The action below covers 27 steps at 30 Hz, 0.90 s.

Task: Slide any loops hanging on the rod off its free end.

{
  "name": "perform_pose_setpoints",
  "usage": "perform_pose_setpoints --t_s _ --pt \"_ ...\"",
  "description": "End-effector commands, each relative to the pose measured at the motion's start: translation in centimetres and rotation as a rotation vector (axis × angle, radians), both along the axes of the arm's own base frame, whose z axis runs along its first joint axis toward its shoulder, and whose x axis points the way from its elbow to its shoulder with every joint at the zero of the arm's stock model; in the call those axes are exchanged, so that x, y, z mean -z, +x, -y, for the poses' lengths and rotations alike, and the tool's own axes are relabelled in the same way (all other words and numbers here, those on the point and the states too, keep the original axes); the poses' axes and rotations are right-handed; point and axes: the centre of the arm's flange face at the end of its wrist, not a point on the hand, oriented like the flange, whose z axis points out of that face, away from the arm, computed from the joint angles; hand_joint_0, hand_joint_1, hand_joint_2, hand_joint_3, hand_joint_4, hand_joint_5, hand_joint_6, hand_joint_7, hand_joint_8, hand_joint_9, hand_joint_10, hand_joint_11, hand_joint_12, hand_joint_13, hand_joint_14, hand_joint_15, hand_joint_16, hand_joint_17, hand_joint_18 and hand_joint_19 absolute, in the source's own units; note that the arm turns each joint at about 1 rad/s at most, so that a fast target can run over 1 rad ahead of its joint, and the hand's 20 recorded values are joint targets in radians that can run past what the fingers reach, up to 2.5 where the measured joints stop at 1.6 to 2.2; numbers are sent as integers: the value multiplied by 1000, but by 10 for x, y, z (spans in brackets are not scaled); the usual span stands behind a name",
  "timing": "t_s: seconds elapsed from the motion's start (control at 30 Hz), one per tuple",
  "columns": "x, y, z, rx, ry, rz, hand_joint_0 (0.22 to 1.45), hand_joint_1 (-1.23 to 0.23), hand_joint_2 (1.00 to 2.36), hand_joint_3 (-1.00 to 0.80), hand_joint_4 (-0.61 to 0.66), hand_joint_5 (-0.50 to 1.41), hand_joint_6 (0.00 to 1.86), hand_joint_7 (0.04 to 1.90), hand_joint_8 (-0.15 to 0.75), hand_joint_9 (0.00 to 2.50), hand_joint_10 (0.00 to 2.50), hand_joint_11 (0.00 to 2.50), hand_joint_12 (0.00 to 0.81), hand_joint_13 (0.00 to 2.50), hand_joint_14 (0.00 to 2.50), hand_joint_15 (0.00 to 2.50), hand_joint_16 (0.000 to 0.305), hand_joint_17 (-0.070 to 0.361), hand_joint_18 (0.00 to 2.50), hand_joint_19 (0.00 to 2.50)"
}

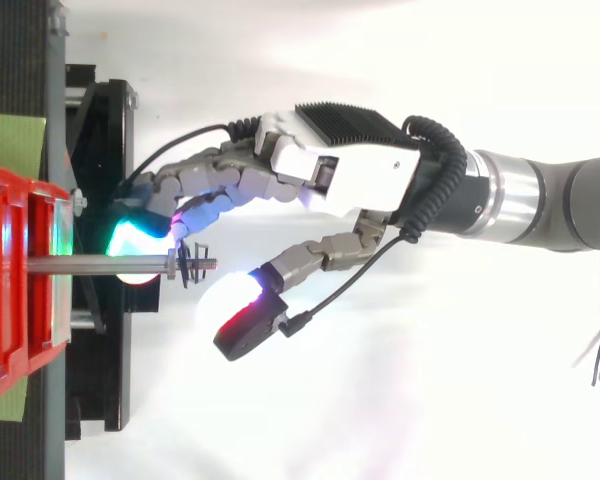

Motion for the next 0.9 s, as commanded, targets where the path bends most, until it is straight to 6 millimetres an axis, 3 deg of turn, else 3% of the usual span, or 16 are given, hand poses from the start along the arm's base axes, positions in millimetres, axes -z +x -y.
perform_pose_setpoints --t_s 0.0,0.5,0.87 --pt "-4 1 7 -18 -3 28 597 -556 1004 -440 296 -143 503 1004 282 815 5 219 314 503 2 51 44 98 579 370" --pt "-4 0 9 -24 -6 29 618 -580 1007 -420 286 -131 503 1083 284 812 6 222 307 499 0 42 43 96 587 375" --pt "-3 -1 14 -44 -21 28 649 -698 1008 -403 253 -115 501 1230 285 820 6 242 300 535 0 37 41 93 641 371"
